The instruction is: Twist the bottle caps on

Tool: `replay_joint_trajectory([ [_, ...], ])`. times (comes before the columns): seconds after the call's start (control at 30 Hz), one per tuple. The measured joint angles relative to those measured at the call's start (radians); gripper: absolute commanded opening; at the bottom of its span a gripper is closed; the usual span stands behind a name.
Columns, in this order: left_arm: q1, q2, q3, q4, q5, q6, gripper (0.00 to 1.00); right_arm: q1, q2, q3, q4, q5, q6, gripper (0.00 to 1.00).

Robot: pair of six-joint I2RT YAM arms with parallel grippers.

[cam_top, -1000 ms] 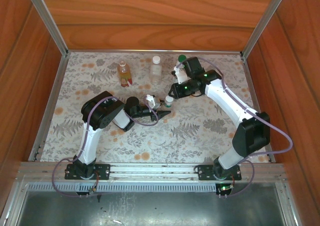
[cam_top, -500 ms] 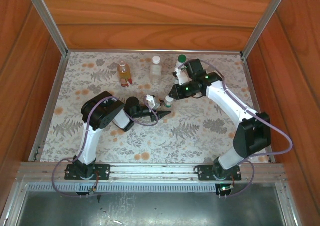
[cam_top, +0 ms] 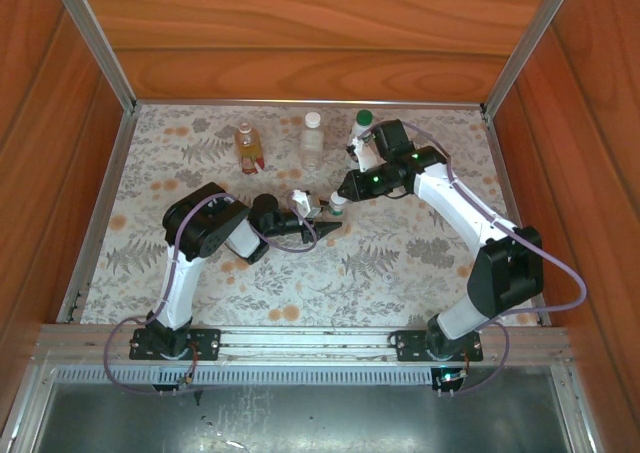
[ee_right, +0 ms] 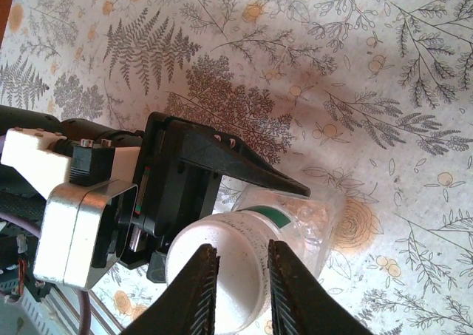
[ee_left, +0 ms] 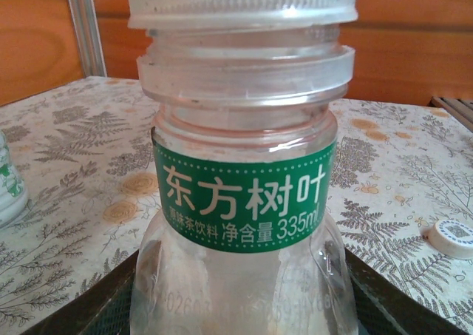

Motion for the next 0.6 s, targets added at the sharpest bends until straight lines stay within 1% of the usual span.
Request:
replay_joint_trajectory([
  [0.13,0.000,0.000,0.000,0.000,0.000,-0.003,0.56,-0.002,-0.029,-0.033,0.013,-0.003,0.007,0.19],
  [0.17,0.000,0.000,0.000,0.000,0.000,-0.007,0.55,-0.004,-0.040,-0.043,0.016,-0.005,0.010,0.17],
  [0.37,0.000,0.002,0.005,0.000,0.000,-0.027,0.56,-0.011,-0.101,-0.112,0.018,-0.044,0.040,0.16],
  [0.4,0.000,0.002,0.007,-0.002,0.000,-0.031,0.56,-0.010,-0.107,-0.121,0.015,-0.055,0.045,0.17],
  [0.47,0.000,0.003,0.010,-0.003,0.000,-0.038,0.56,-0.005,-0.121,-0.137,0.011,-0.066,0.058,0.24],
  [0.6,0.000,0.004,0.010,-0.003,0.000,-0.039,0.55,-0.005,-0.162,-0.144,0.026,-0.038,0.076,0.28],
])
